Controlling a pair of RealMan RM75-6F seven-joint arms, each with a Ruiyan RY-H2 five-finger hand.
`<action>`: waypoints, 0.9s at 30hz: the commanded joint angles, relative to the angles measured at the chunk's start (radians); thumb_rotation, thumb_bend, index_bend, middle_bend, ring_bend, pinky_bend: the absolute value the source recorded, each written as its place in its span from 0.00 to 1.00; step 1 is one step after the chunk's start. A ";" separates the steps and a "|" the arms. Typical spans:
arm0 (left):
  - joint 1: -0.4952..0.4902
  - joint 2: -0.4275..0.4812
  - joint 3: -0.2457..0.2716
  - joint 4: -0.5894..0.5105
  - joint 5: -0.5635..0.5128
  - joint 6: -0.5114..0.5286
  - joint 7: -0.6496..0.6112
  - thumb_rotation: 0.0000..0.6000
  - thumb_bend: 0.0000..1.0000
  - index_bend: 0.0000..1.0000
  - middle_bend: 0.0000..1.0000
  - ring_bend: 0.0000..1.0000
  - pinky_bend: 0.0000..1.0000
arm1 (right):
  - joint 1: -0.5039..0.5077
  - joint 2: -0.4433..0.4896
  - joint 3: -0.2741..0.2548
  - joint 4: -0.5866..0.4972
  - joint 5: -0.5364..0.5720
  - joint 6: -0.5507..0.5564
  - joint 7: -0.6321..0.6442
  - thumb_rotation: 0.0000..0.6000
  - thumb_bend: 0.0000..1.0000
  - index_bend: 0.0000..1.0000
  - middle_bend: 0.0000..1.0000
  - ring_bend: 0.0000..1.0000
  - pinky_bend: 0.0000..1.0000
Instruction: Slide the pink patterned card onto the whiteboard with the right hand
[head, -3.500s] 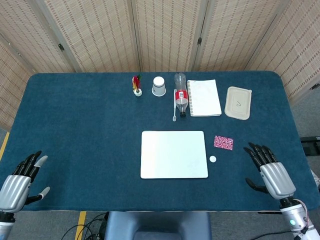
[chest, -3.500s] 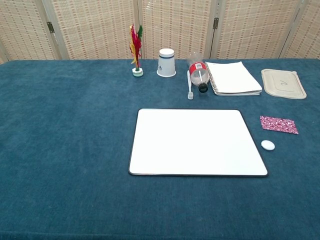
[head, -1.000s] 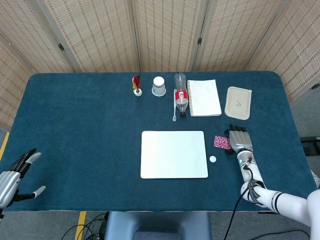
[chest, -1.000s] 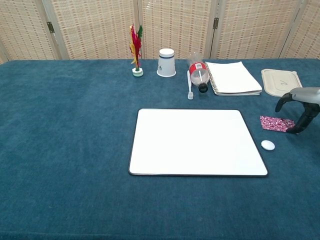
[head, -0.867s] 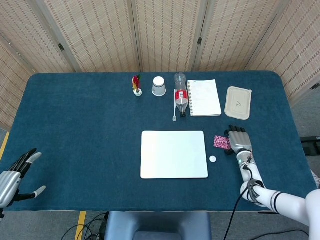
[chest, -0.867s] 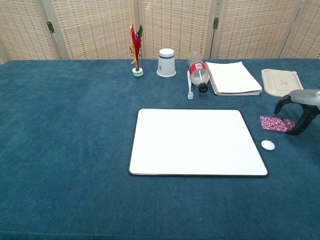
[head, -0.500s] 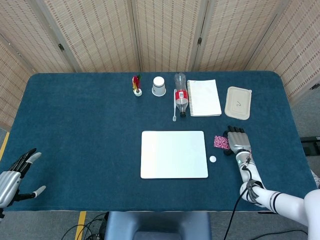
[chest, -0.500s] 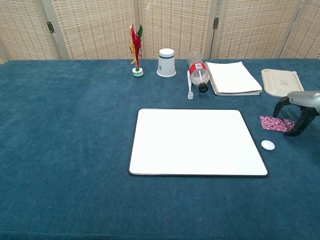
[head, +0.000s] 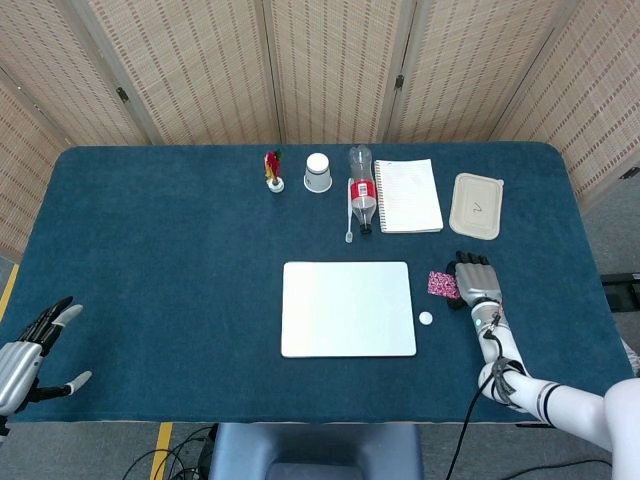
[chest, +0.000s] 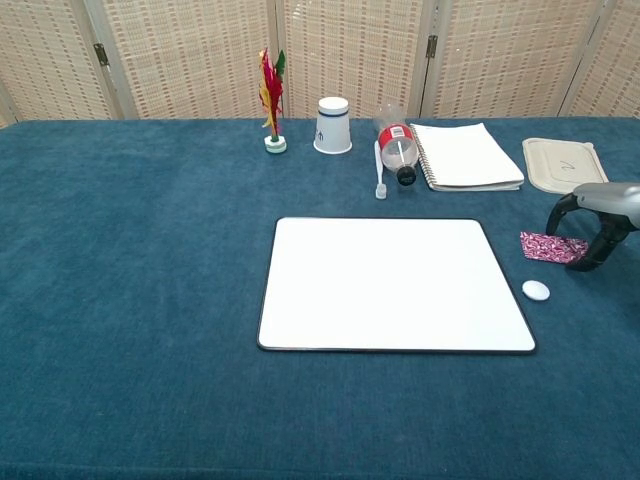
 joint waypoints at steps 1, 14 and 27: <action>-0.001 -0.001 -0.001 0.001 -0.003 -0.004 0.002 1.00 0.25 0.10 0.03 0.02 0.18 | 0.001 -0.002 0.000 0.003 -0.002 -0.001 -0.001 1.00 0.23 0.30 0.06 0.00 0.00; -0.003 -0.002 0.000 -0.001 -0.003 -0.007 0.003 1.00 0.25 0.10 0.03 0.02 0.18 | -0.008 0.002 0.002 -0.022 -0.024 0.031 -0.003 1.00 0.29 0.36 0.08 0.00 0.00; 0.000 -0.001 0.002 -0.008 0.005 0.003 0.010 1.00 0.25 0.10 0.03 0.02 0.18 | -0.027 0.101 0.043 -0.237 -0.112 0.148 0.015 1.00 0.29 0.36 0.08 0.00 0.00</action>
